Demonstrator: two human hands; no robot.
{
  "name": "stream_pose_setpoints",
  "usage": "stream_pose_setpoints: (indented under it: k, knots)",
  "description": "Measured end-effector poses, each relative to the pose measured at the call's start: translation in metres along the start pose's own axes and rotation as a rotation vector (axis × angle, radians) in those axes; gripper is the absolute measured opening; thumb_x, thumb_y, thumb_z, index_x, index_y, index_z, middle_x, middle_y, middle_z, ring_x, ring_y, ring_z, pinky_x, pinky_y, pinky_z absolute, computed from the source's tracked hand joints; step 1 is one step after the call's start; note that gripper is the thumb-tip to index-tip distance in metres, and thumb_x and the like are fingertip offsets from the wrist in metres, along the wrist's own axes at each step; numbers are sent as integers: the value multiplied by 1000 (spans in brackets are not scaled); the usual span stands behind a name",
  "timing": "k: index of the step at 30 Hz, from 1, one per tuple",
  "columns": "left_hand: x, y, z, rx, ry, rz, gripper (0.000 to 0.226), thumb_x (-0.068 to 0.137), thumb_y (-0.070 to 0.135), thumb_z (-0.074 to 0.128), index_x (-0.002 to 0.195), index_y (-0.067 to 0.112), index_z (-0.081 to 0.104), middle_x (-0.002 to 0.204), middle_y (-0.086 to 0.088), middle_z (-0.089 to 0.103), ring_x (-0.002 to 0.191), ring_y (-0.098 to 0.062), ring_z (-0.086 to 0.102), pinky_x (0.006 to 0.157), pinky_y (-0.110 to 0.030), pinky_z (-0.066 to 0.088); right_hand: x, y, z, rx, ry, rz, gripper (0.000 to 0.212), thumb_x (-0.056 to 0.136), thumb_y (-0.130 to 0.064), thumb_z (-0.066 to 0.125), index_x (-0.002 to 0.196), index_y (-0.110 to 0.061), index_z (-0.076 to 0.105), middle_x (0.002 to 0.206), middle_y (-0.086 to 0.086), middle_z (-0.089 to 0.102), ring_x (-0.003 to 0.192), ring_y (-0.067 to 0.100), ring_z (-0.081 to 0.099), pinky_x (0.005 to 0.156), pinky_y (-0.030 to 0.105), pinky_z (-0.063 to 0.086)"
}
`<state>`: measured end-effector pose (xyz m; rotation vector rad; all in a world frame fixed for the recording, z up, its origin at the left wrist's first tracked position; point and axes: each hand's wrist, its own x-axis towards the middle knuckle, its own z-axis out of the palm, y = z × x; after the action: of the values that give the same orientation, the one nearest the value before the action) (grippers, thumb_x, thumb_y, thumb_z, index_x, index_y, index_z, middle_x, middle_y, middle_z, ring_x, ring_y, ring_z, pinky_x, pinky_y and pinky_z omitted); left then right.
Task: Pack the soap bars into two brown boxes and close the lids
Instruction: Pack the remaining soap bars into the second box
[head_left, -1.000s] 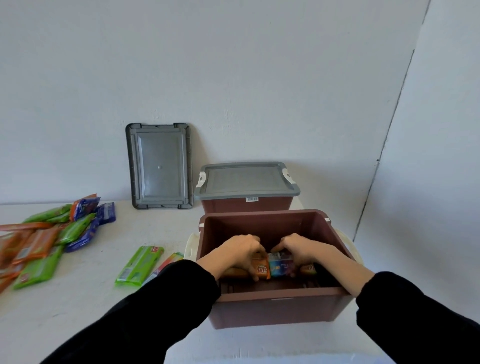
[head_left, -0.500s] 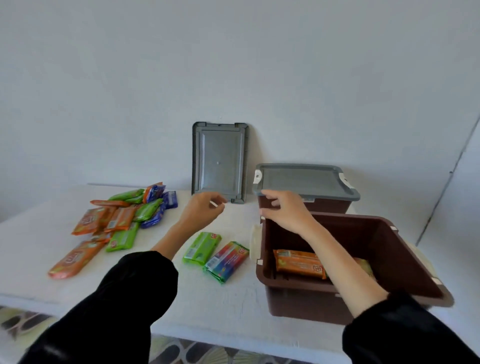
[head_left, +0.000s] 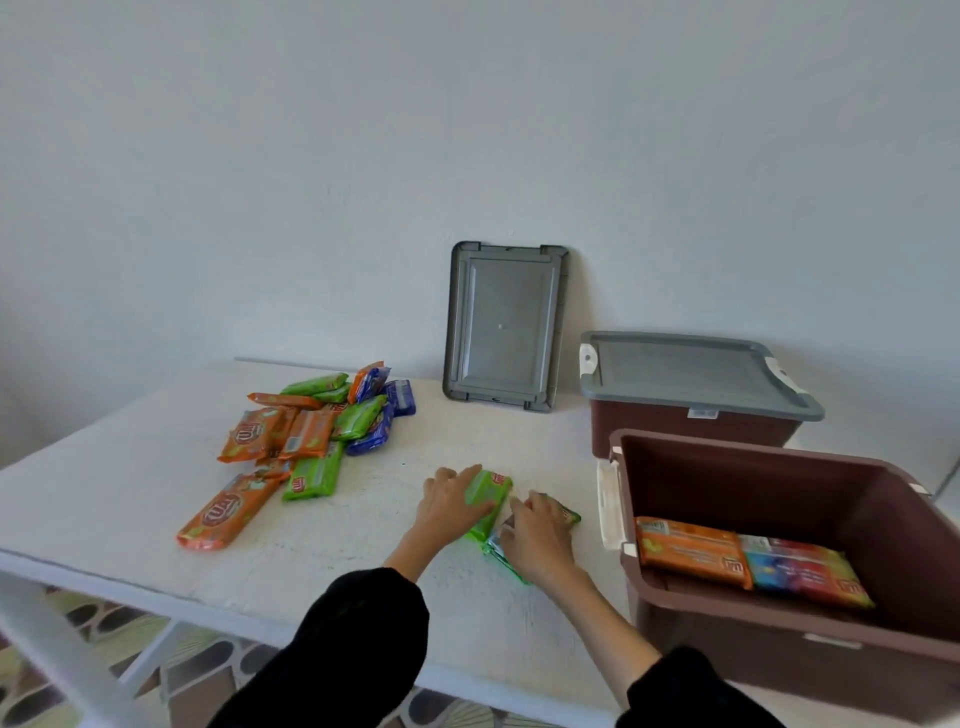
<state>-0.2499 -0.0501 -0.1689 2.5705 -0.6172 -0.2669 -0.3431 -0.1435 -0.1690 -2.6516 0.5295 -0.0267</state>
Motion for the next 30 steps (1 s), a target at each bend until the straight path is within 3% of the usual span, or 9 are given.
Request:
stream_pose_setpoints:
  k: [4, 8, 12, 16, 18, 21, 23, 27, 30]
  knots:
    - [6, -3, 21, 207, -36, 32, 61, 87, 54, 49, 142, 40, 27, 150, -7, 25, 136, -29, 25, 107, -45, 27, -5, 16, 20, -42, 33, -33, 48, 100, -31, 28, 147, -21, 22, 157, 5, 5, 144, 26, 3, 117, 42, 15]
    - [6, -15, 14, 277, -14, 64, 55, 91, 43, 48, 141, 44, 26, 149, -3, 28, 132, -28, 29, 106, -46, 27, -4, 20, 18, 3, 24, -72, 46, 100, -27, 30, 145, -21, 27, 158, 5, 3, 145, 25, -2, 119, 40, 7]
    - [-4, -32, -2, 298, -61, 60, 57, 91, 41, 51, 142, 43, 26, 147, -4, 30, 131, -28, 30, 108, -48, 27, -11, 33, 16, 142, 29, -214, 34, 94, -18, 43, 126, -13, 49, 154, 2, 19, 144, 19, 7, 118, 30, 9]
    - [-14, -45, -16, 333, -104, 29, 60, 87, 43, 56, 141, 44, 29, 144, -4, 35, 129, -27, 34, 107, -48, 28, -22, 36, 10, 282, 62, -239, 14, 87, -14, 58, 99, -11, 65, 141, 0, 42, 137, 15, 28, 101, 14, 20]
    - [-14, -46, -20, 315, -107, 33, 60, 87, 44, 57, 141, 42, 30, 141, -5, 37, 127, -27, 36, 105, -46, 31, -20, 30, 7, 246, 97, -188, 26, 85, -20, 62, 111, -14, 62, 144, 4, 35, 138, 22, 24, 104, 20, 25]
    - [-10, -40, -15, 210, -78, 44, 62, 86, 45, 58, 141, 36, 33, 143, -8, 33, 129, -28, 34, 104, -41, 36, -17, 20, -1, 86, 7, 10, 68, 84, -34, 63, 142, -24, 30, 154, 13, 4, 141, 32, 7, 110, 39, 27]
    - [-9, -32, -9, 209, -64, 29, 65, 85, 47, 58, 142, 36, 30, 144, -8, 32, 130, -29, 32, 102, -41, 36, -15, 16, -5, 4, -70, 83, 75, 83, -34, 62, 144, -21, 22, 149, 18, 12, 136, 35, 16, 104, 39, 33]
    - [-6, -29, -5, 182, 55, -26, 55, 83, 42, 62, 135, 37, 43, 129, -5, 48, 119, -25, 42, 91, -36, 44, -12, 9, -8, -26, -69, 82, 60, 77, -20, 67, 132, -16, 42, 130, 16, 38, 121, 34, 33, 88, 33, 39]
    - [-6, -29, -15, 89, 55, -32, 54, 77, 36, 70, 128, 35, 54, 120, -3, 58, 105, -20, 52, 73, -26, 49, -14, 5, -12, -13, -71, 44, 72, 73, -18, 72, 137, -18, 40, 129, 13, 38, 123, 34, 32, 93, 34, 38]
